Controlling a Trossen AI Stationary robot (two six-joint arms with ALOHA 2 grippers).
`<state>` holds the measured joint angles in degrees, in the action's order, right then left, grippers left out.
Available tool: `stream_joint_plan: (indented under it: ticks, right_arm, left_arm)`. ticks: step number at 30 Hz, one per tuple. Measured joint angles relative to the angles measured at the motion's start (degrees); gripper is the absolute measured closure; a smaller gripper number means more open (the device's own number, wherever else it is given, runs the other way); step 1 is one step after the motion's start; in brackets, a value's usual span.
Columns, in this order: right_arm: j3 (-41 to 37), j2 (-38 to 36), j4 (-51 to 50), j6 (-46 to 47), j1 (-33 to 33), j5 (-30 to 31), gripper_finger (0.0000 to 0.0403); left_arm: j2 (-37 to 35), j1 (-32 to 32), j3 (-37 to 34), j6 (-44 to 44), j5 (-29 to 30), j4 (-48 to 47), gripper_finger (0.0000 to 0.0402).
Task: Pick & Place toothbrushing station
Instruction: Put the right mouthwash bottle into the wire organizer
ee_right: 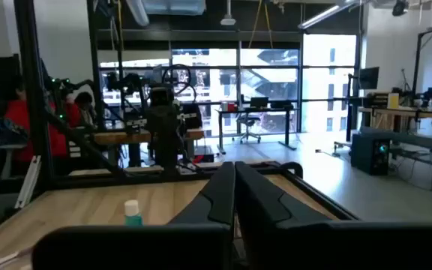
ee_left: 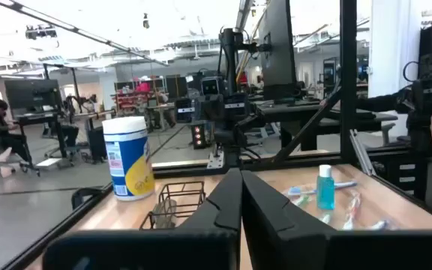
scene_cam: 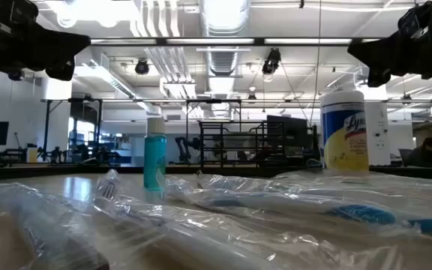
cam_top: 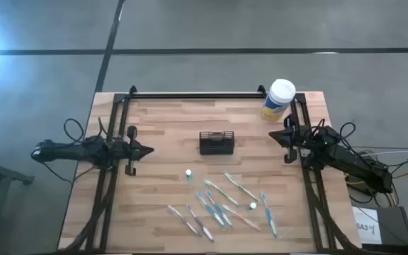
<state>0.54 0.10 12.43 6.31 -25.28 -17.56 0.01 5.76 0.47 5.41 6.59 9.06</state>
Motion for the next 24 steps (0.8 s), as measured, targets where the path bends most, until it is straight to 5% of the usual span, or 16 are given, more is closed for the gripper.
stream_joint_plan:
  ticks: [24]
  right_arm:
    - [0.0,0.1,1.5,2.1,0.0,-0.9,0.0394]
  left_arm:
    - [0.1,0.0,0.5,-4.0,0.1,1.2,0.0394]
